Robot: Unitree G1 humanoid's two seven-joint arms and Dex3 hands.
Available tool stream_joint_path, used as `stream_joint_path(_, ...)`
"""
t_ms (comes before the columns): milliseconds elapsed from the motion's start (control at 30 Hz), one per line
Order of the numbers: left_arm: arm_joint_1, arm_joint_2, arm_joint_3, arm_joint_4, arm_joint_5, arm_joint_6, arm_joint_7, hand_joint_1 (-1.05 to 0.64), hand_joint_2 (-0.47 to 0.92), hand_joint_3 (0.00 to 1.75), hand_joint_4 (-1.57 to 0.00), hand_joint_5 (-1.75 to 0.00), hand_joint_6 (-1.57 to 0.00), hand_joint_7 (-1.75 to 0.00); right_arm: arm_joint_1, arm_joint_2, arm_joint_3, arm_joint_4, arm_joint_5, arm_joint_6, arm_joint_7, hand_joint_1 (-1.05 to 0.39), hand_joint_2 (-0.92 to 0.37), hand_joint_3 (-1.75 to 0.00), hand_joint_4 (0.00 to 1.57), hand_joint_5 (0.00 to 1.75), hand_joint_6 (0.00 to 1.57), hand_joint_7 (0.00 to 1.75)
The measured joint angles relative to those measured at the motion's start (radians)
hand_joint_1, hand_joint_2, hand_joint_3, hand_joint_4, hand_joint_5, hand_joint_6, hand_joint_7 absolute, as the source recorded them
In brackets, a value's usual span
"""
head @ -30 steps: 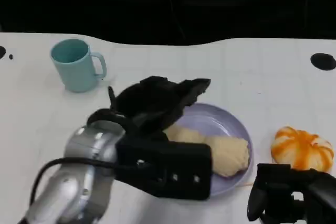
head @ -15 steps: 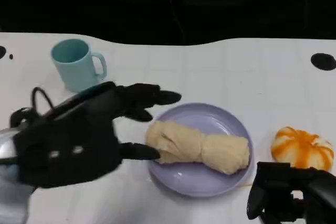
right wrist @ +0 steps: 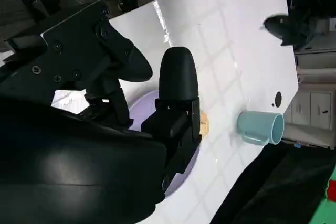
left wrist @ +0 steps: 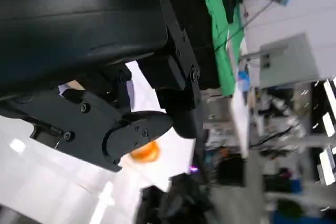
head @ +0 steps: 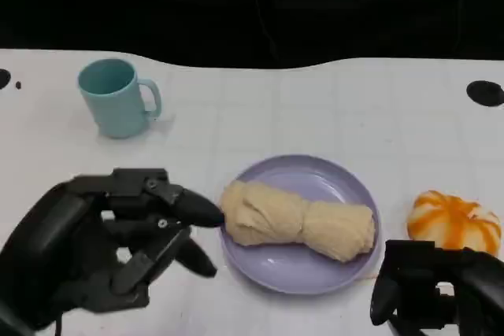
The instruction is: Grasp the towel on the left side of the plate with the left hand and place it into the plate.
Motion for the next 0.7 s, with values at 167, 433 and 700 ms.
stream_joint_path(167, 0.094, -0.024, 0.023, -0.03, -0.12, 0.01, 0.079, -0.16, 0.58, 1.12, -0.91, -1.43, -0.84, -1.26, -0.002, 0.0, -0.001, 0.003, 0.003, 0.0, 0.0, -0.07, -0.51, -1.19, 0.74, 1.73, 0.66, 1.48)
stream_joint_path(433, 0.192, -0.071, -0.015, -0.066, -0.145, 0.023, 0.253, -0.18, 0.52, 1.26, -0.88, -1.58, -0.75, -1.53, -0.004, -0.002, -0.006, 0.027, 0.0, -0.028, 0.016, -0.06, -0.51, -1.19, 0.74, 1.73, 0.66, 1.48)
stream_joint_path(700, 0.189, -0.076, -0.072, -0.015, -0.118, -0.017, 0.29, -0.16, 0.46, 1.34, -0.87, -1.67, -0.76, -1.54, -0.003, -0.006, -0.006, 0.05, -0.008, -0.057, 0.025, -0.06, -0.53, -1.17, 0.74, 1.72, 0.66, 1.47)
